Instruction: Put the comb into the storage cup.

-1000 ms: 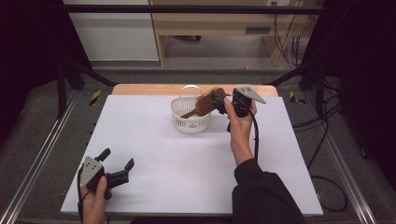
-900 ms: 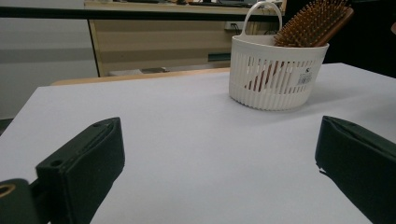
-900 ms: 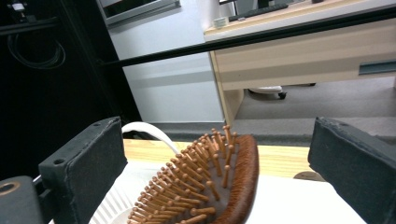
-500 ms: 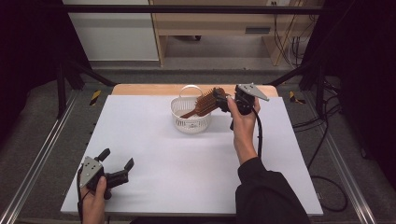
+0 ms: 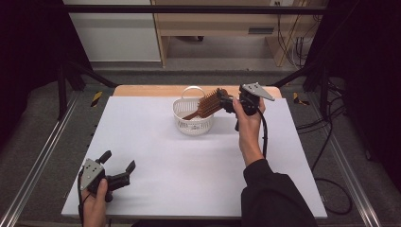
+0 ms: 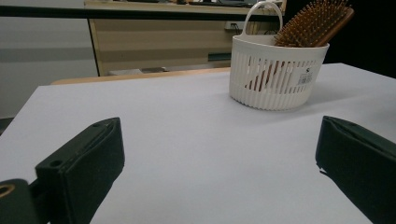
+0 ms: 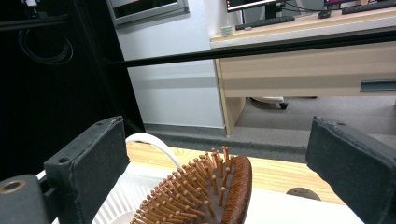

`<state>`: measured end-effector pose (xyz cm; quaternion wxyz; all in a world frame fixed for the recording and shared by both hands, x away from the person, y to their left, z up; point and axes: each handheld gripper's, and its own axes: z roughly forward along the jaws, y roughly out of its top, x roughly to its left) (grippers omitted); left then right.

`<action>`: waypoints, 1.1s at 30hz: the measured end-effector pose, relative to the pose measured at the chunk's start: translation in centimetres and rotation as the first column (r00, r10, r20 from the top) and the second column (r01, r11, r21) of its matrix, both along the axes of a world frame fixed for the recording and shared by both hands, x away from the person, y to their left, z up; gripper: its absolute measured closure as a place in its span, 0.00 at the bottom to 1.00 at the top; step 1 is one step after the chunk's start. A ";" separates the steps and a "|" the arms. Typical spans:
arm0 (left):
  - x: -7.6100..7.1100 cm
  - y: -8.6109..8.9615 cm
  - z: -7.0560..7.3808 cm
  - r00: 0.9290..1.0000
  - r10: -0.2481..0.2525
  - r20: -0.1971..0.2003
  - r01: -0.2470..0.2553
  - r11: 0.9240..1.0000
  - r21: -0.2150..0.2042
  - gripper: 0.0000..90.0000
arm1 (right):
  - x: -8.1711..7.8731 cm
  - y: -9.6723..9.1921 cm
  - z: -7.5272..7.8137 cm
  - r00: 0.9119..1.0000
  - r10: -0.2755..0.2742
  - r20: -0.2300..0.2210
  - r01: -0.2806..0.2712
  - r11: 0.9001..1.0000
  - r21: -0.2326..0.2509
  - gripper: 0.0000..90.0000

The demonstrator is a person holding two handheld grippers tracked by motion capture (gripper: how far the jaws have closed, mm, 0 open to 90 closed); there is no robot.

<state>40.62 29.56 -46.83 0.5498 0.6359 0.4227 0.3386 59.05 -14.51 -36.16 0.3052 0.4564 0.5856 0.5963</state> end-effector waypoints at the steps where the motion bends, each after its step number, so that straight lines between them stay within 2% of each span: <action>1: 0.0 0.0 0.0 1.000 0.000 0.000 0.000 1.000 0.001 0.01 | 0.0 0.0 0.1 1.000 0.001 0.001 -0.001 1.000 0.001 0.06; 6: 0.0 0.0 0.0 1.000 0.000 0.000 0.000 1.000 0.001 0.01 | -0.2 -0.2 0.3 1.000 0.009 0.005 -0.009 1.000 -0.003 0.06; 15: 0.0 -0.1 0.0 1.000 -0.001 -0.002 0.001 1.000 0.002 0.01 | -0.8 -0.4 1.5 0.999 0.034 0.025 -0.033 0.998 -0.054 0.06; 23: 0.1 0.0 -0.1 1.000 0.004 -0.005 -0.004 1.000 0.003 0.01 | -1.4 -1.2 2.4 0.998 0.054 0.028 -0.052 0.997 -0.054 0.05; 33: 0.0 0.2 -0.2 1.000 0.016 -0.006 -0.016 1.000 0.008 0.01 | -3.1 -3.5 3.7 0.995 0.063 0.077 -0.061 0.998 -0.034 0.04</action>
